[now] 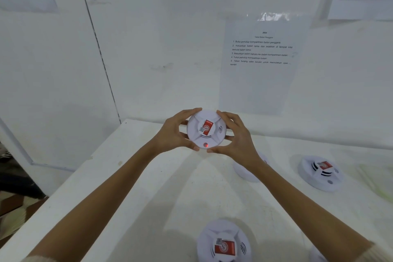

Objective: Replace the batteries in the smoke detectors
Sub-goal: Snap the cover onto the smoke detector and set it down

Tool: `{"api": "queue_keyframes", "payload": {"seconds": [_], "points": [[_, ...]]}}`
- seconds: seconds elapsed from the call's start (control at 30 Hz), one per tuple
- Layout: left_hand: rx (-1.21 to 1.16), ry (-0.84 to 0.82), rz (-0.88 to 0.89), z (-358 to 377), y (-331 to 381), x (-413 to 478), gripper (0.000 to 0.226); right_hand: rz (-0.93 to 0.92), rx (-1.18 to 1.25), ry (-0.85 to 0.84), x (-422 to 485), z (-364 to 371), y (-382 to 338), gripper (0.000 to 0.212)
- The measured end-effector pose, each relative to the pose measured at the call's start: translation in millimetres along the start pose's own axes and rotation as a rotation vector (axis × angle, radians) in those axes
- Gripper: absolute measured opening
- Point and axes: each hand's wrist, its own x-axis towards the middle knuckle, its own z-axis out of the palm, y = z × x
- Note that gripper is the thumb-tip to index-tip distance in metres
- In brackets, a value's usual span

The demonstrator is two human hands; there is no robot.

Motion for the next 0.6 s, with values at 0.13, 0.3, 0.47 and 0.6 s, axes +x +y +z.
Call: {"api": "queue_keyframes", "payload": {"seconds": [0.13,0.3,0.47,0.6], "points": [[0.007,0.017,0.007,0.0,2.0,-0.9,0.09,-0.012,0.002,-0.006,0.4,-2.1,-1.0,0.093],[0.013,0.02,0.001,-0.2,2.4,-3.1,0.09,-0.015,0.008,-0.015,-0.4,-2.9,-2.3,0.091],[0.024,0.023,0.004,-1.5,1.8,-5.2,0.091,-0.016,0.016,-0.026,-1.4,-3.1,-4.5,0.091],[0.048,0.028,0.016,-2.8,3.0,-4.8,0.089,-0.023,0.01,-0.028,-0.7,-2.5,-6.0,0.091]]}}
